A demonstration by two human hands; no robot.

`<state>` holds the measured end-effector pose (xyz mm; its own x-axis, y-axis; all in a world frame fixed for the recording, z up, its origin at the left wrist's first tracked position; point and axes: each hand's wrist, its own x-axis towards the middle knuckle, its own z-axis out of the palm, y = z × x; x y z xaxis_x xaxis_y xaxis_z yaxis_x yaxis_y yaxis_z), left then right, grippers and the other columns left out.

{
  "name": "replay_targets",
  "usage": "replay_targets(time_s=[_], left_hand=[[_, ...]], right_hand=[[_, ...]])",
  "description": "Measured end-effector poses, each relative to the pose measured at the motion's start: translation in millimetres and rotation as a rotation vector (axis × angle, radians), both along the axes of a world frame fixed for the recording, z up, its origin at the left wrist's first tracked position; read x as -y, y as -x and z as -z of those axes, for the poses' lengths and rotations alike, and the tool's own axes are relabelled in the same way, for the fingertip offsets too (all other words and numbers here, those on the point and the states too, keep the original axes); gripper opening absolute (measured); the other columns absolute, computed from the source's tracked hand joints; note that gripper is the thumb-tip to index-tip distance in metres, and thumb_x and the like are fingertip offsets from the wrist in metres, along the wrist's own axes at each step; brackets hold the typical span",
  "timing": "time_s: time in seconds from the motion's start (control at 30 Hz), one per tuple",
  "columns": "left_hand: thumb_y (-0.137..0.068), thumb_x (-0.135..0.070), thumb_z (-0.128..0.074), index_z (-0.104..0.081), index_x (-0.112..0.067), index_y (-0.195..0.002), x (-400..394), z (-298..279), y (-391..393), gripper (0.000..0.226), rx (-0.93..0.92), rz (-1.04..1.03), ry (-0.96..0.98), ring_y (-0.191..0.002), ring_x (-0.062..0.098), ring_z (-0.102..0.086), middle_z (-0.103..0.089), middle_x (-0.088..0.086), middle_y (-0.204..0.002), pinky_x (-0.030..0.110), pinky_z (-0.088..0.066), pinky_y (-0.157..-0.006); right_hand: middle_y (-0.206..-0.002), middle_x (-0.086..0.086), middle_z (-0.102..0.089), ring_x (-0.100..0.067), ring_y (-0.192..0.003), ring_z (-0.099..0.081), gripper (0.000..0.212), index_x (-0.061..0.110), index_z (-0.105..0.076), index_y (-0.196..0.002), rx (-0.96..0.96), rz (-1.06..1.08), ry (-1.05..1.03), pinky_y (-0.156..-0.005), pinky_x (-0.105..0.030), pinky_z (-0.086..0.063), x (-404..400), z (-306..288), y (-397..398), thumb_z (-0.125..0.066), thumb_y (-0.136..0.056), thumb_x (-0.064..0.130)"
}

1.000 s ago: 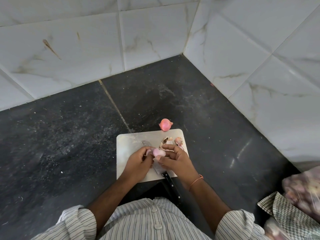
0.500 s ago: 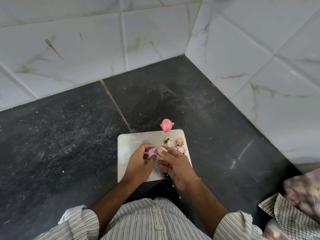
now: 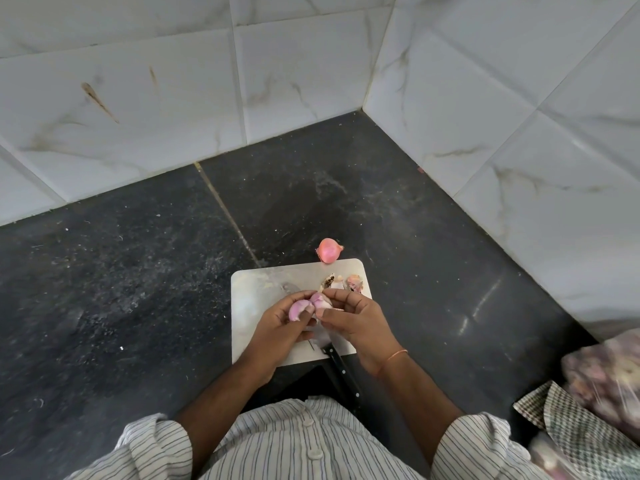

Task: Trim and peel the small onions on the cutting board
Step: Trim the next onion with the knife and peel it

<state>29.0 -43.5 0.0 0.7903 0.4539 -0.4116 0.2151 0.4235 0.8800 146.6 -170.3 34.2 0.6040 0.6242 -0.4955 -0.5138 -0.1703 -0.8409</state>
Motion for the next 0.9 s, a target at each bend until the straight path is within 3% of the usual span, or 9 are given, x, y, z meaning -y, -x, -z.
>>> replay_targets(time_s=[0.17,0.33,0.57,0.77,0.9], left_hand=[[-0.106,-0.017,-0.066,-0.071,-0.019,-0.128,5,-4,-3,0.023,0.045,-0.023,-0.030,-0.111,0.017,-0.076,-0.079,-0.003,-0.120,0.029,-0.064,-0.084],[-0.106,-0.021,-0.063,-0.068,-0.022,-0.133,5,-7,-3,0.028,0.075,-0.009,-0.065,-0.115,0.010,-0.073,-0.077,-0.013,-0.123,0.022,-0.061,-0.086],[-0.103,-0.035,-0.062,-0.069,-0.029,-0.136,4,-3,-1,0.035,0.091,0.012,-0.073,-0.125,0.011,-0.070,-0.075,-0.009,-0.132,0.029,-0.059,-0.100],[-0.110,-0.017,-0.058,-0.070,-0.033,-0.128,6,5,-2,0.027,0.086,-0.023,-0.244,-0.120,0.005,-0.070,-0.076,-0.015,-0.124,0.018,-0.057,-0.094],[-0.109,-0.015,-0.060,-0.071,-0.037,-0.124,-1,14,0,0.029,0.078,0.030,-0.501,-0.117,0.006,-0.070,-0.075,-0.018,-0.121,0.015,-0.054,-0.096]], right_hand=[[-0.114,-0.014,-0.080,-0.030,-0.111,-0.077,0.035,0.009,-0.076,-0.122,0.022,0.036,0.010,-0.097,-0.039,-0.063,-2,2,5,-0.085,-0.087,0.006],[-0.116,-0.004,-0.080,-0.023,-0.110,-0.077,0.047,0.016,-0.076,-0.122,0.179,0.064,0.060,-0.095,-0.036,-0.063,-3,4,6,-0.095,-0.079,0.015],[-0.119,-0.004,-0.079,-0.022,-0.109,-0.077,0.049,0.014,-0.074,-0.124,0.249,0.043,0.070,-0.096,-0.039,-0.063,-1,6,3,-0.093,-0.080,0.011],[-0.117,-0.002,-0.080,-0.019,-0.108,-0.078,0.049,0.014,-0.073,-0.125,0.263,0.042,0.081,-0.095,-0.037,-0.063,-1,6,4,-0.093,-0.080,0.011],[-0.115,-0.004,-0.081,-0.021,-0.109,-0.077,0.050,0.013,-0.072,-0.124,0.224,0.053,0.099,-0.098,-0.043,-0.063,1,9,7,-0.094,-0.080,0.014]])
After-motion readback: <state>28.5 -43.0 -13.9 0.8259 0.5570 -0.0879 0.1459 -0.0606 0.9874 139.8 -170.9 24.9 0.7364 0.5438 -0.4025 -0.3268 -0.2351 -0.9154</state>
